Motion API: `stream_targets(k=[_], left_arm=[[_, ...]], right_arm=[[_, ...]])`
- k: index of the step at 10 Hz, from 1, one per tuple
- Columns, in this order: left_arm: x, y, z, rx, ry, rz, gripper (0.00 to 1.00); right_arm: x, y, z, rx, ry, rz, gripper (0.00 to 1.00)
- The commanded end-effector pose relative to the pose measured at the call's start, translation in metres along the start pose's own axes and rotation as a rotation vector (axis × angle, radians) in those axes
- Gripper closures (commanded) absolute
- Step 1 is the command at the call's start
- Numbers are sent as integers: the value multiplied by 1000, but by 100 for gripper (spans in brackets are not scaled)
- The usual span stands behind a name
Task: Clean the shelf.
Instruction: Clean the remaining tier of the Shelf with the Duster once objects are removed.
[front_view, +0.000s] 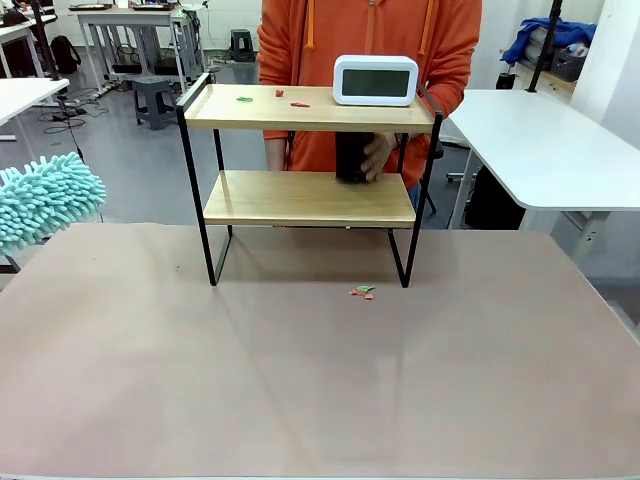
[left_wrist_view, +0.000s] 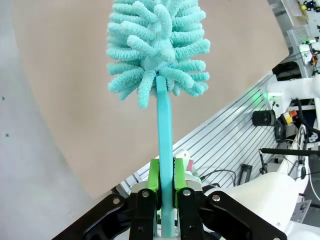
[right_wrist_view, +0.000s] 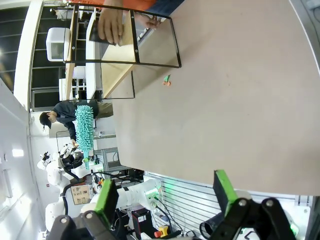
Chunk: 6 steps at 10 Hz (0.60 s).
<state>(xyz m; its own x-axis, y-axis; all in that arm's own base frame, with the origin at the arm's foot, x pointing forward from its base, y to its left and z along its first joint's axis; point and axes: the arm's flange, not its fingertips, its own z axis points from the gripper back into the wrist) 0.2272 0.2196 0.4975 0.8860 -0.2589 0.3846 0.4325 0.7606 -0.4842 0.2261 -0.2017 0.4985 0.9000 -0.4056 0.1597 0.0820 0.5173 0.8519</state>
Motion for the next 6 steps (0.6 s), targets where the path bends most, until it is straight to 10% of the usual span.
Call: stream_targets(k=[1,6], left_arm=[[-4,-1,-2,5,7,-12,87],[-4,-1,-2,5,7,-12,87]], right_arm=[[1,1,-1,19,-11,23,0],[1,1,-1,19,-11,23,0]])
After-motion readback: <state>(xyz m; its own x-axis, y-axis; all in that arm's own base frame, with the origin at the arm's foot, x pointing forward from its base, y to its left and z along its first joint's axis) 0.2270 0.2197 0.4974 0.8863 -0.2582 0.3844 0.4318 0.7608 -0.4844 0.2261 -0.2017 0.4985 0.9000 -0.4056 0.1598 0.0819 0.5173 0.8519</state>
